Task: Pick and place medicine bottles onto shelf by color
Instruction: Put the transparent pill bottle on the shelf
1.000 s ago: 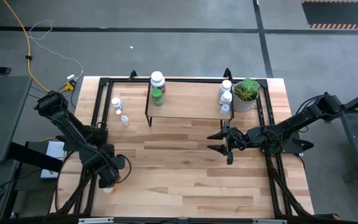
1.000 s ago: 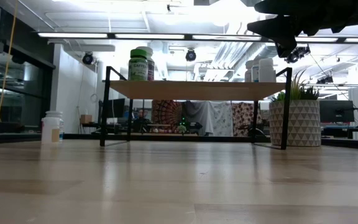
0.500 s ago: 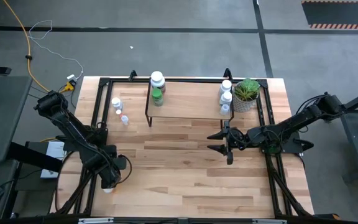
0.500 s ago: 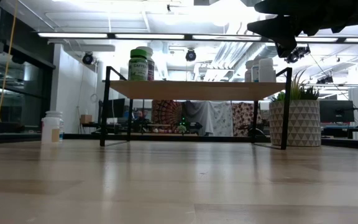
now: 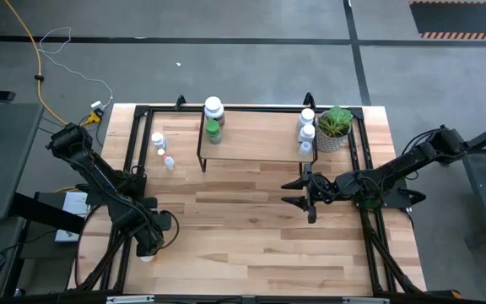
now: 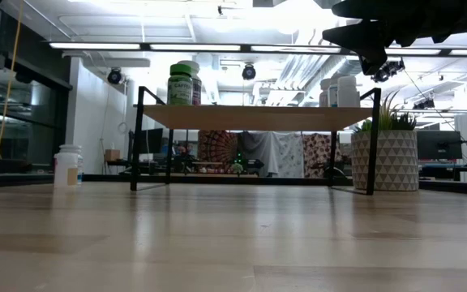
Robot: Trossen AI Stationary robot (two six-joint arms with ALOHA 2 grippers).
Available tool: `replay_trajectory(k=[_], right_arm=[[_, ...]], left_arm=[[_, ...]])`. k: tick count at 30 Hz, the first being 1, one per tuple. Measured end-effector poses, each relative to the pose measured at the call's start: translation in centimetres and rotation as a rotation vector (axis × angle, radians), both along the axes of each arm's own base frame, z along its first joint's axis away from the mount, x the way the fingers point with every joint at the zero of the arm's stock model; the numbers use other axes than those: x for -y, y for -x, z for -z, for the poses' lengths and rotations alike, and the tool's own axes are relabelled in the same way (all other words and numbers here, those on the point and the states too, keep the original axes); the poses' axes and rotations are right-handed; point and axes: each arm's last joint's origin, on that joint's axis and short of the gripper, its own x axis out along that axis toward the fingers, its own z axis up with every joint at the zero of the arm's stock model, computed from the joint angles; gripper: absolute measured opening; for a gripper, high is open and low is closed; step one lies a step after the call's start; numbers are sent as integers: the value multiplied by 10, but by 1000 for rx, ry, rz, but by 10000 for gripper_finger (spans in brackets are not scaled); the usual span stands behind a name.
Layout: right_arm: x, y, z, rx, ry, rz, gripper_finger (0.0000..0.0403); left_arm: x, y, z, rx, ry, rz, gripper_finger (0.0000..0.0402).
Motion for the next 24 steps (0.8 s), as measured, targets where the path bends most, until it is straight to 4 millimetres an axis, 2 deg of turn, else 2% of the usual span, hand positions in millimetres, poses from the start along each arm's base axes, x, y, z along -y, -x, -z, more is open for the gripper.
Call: replay_trajectory(k=[5, 14, 19, 24], right_arm=[[0, 0, 0, 0, 0, 0, 179], [0, 0, 0, 0, 0, 0, 179], [0, 0, 0, 0, 2, 1, 179], [1, 0, 0, 1, 5, 20, 179]], left_arm=[[-3, -2, -2, 5, 9, -21, 122], [-12, -24, -22, 77, 56, 2, 147], [-18, -50, -54, 181, 100, 45, 133], [-41, -76, -103, 300, 108, 15, 129]])
